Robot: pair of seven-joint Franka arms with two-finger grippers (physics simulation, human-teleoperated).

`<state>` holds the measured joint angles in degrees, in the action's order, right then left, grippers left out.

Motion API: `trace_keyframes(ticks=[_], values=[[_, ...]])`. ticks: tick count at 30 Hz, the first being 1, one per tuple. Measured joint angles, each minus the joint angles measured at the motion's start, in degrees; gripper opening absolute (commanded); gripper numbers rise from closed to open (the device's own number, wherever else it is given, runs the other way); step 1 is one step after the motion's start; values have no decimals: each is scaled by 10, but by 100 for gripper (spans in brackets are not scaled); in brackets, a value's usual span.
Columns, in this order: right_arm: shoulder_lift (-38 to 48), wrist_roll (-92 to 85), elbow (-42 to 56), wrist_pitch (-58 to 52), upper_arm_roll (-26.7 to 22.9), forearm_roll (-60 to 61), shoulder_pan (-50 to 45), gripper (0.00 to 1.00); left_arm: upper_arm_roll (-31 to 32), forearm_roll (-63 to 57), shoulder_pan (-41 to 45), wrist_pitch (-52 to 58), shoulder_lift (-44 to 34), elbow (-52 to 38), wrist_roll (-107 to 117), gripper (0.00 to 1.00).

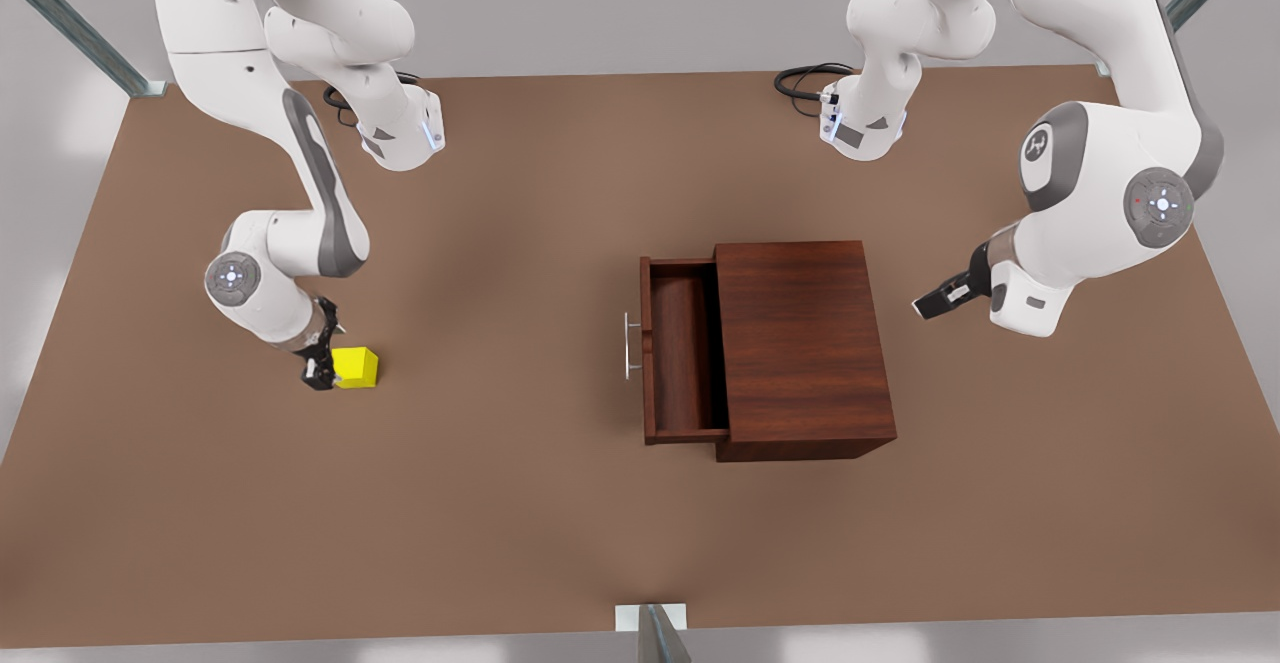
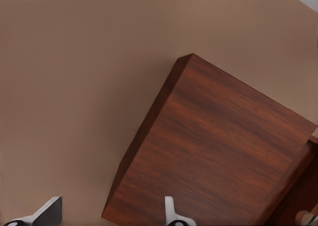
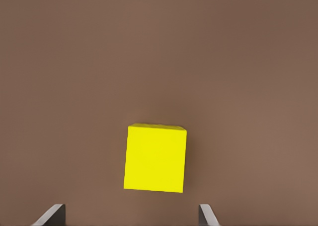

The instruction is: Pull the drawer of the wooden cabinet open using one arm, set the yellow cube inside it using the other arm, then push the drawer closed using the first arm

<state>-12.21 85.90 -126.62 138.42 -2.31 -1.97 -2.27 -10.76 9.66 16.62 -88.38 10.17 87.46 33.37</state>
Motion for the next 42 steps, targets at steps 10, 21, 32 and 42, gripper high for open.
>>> trace_keyframes(ticks=[10,21,32,42], values=[[-54,9,-15,56,-1,-6,4,100,0,0,-1,9,0,1,-47,100],[-116,14,-2,115,-5,-11,10,100,46,1,-80,-12,-26,17,-90,100],[-120,17,-10,138,-5,-57,29,100,47,-19,-78,-6,-24,19,-119,100],[-119,22,-15,144,-4,-98,39,58,47,-19,-77,7,-25,33,-132,100]])
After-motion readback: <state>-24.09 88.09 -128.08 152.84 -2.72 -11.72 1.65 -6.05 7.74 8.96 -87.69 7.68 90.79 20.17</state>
